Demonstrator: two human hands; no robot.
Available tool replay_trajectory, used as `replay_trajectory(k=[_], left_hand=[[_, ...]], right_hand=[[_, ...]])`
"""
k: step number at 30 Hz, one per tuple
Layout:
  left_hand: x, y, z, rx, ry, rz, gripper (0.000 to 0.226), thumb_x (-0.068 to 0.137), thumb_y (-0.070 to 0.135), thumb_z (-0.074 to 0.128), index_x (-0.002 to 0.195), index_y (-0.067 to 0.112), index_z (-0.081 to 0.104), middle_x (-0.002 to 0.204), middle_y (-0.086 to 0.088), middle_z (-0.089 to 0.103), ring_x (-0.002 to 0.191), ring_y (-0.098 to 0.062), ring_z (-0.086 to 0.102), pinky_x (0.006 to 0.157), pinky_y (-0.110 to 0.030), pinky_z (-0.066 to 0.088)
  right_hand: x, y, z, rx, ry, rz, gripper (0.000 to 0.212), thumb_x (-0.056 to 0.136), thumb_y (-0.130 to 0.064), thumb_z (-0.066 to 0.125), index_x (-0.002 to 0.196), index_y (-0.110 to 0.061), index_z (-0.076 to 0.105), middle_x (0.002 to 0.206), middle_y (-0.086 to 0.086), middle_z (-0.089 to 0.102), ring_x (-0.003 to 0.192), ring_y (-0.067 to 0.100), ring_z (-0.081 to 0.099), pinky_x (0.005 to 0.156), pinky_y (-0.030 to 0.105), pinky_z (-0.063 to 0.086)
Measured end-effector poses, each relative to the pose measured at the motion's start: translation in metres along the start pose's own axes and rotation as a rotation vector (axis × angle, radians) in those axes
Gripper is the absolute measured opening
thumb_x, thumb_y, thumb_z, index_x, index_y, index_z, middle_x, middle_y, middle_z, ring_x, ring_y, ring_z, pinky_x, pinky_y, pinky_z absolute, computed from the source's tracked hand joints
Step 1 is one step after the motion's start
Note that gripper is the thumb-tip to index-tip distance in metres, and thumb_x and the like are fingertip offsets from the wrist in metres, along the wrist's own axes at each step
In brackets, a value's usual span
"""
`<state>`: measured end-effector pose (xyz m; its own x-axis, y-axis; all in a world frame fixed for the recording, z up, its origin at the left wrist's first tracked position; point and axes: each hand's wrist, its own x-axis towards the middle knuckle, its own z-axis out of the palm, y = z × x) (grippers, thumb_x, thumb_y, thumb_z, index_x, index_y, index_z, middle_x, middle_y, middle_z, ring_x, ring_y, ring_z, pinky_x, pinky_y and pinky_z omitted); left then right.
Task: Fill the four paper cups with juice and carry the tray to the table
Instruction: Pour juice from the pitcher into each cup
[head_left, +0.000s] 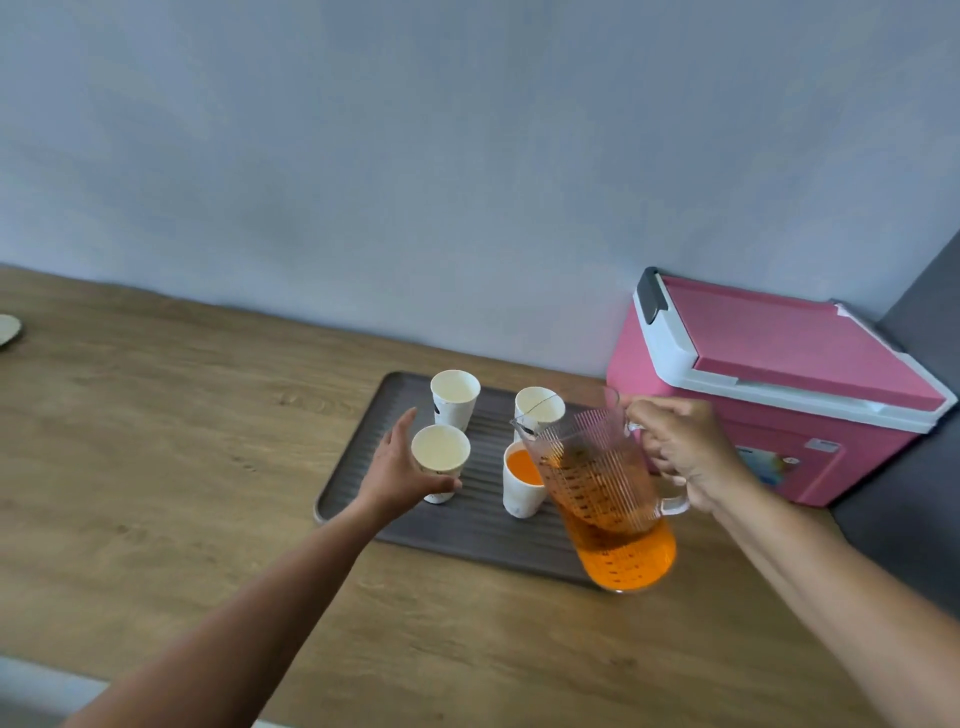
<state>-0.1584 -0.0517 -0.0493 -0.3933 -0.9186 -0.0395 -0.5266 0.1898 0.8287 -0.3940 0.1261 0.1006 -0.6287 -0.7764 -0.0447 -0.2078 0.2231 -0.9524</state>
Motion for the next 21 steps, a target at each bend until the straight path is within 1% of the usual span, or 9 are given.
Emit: replay_trajectory(k=[2, 3, 5, 7, 9, 13, 16, 19, 21], left_hand=[[0.003, -0.001, 0.003, -0.051, -0.010, -0.030, 0.116, 0.054, 0.033, 0.092, 0.150, 0.021, 0.028, 0.140, 0.002, 0.050, 0.129, -0.018, 0.048, 0.101, -0.031, 0.039], [0.003, -0.001, 0.005, -0.075, -0.002, -0.036, 0.109, 0.056, 0.031, 0.091, 0.147, 0.020, 0.032, 0.132, 0.006, 0.053, 0.124, -0.017, 0.051, 0.095, -0.028, 0.039], [0.003, 0.001, 0.006, -0.106, 0.027, -0.034, 0.093, 0.060, 0.026, 0.090, 0.139, 0.020, 0.042, 0.117, 0.009, 0.055, 0.116, -0.017, 0.056, 0.087, -0.025, 0.038], [0.003, 0.004, 0.006, -0.126, 0.037, -0.025, 0.082, 0.060, 0.024, 0.090, 0.130, 0.021, 0.048, 0.111, 0.008, 0.058, 0.110, -0.017, 0.058, 0.082, -0.025, 0.039], [0.001, 0.007, 0.004, -0.153, 0.028, -0.011, 0.078, 0.060, 0.023, 0.091, 0.126, 0.022, 0.049, 0.111, 0.007, 0.060, 0.107, -0.016, 0.059, 0.082, -0.026, 0.041], [-0.009, 0.021, -0.004, -0.279, -0.035, 0.060, 0.080, 0.060, 0.019, 0.090, 0.128, 0.023, 0.049, 0.113, 0.007, 0.061, 0.107, -0.014, 0.060, 0.090, -0.028, 0.047], [-0.017, 0.031, -0.012, -0.354, -0.097, 0.104, 0.089, 0.051, 0.028, 0.088, 0.130, 0.027, 0.048, 0.115, 0.007, 0.064, 0.107, -0.011, 0.062, 0.094, -0.031, 0.051], [-0.024, 0.037, -0.017, -0.337, -0.108, 0.139, 0.098, 0.046, 0.039, 0.087, 0.134, 0.027, 0.048, 0.120, 0.008, 0.063, 0.111, -0.007, 0.061, 0.097, -0.031, 0.050], [-0.027, 0.037, -0.017, -0.327, -0.107, 0.143, 0.091, 0.046, 0.040, 0.087, 0.130, 0.031, 0.051, 0.120, 0.008, 0.064, 0.110, -0.007, 0.061, 0.098, -0.035, 0.050]], right_hand=[[0.000, -0.001, 0.005, -0.010, -0.020, -0.011, 0.019, 0.091, -0.019, 0.063, 0.103, -0.018, 0.077, 0.035, -0.013, 0.032, 0.029, 0.004, 0.018, 0.036, 0.010, 0.016], [0.000, -0.002, 0.008, -0.013, -0.026, -0.011, 0.019, 0.091, -0.018, 0.063, 0.104, -0.018, 0.077, 0.035, -0.013, 0.032, 0.029, 0.004, 0.018, 0.036, 0.010, 0.016], [0.000, -0.002, 0.014, -0.008, -0.040, -0.005, 0.020, 0.092, -0.016, 0.062, 0.105, -0.017, 0.077, 0.035, -0.013, 0.031, 0.029, 0.004, 0.018, 0.037, 0.009, 0.015], [0.000, -0.002, 0.017, -0.006, -0.051, -0.005, 0.022, 0.092, -0.015, 0.061, 0.106, -0.016, 0.077, 0.035, -0.013, 0.031, 0.029, 0.004, 0.018, 0.037, 0.009, 0.015], [-0.001, -0.003, 0.019, -0.016, -0.057, -0.010, 0.024, 0.091, -0.014, 0.060, 0.107, -0.015, 0.077, 0.035, -0.012, 0.031, 0.029, 0.005, 0.018, 0.037, 0.010, 0.015], [-0.001, -0.009, 0.018, -0.064, -0.090, -0.016, 0.025, 0.091, -0.012, 0.057, 0.107, -0.016, 0.077, 0.036, -0.010, 0.032, 0.030, 0.006, 0.018, 0.035, 0.011, 0.015], [-0.001, -0.017, 0.019, -0.123, -0.138, -0.038, 0.026, 0.092, -0.009, 0.055, 0.103, -0.017, 0.078, 0.038, -0.009, 0.031, 0.031, 0.006, 0.019, 0.034, 0.011, 0.016], [-0.004, -0.028, 0.020, -0.151, -0.155, -0.066, 0.026, 0.093, -0.003, 0.055, 0.094, -0.014, 0.078, 0.043, -0.003, 0.029, 0.030, 0.004, 0.018, 0.033, 0.011, 0.016], [-0.006, -0.035, 0.021, -0.169, -0.170, -0.082, 0.028, 0.092, -0.001, 0.054, 0.089, -0.013, 0.079, 0.045, -0.002, 0.027, 0.030, 0.004, 0.017, 0.034, 0.010, 0.015]])
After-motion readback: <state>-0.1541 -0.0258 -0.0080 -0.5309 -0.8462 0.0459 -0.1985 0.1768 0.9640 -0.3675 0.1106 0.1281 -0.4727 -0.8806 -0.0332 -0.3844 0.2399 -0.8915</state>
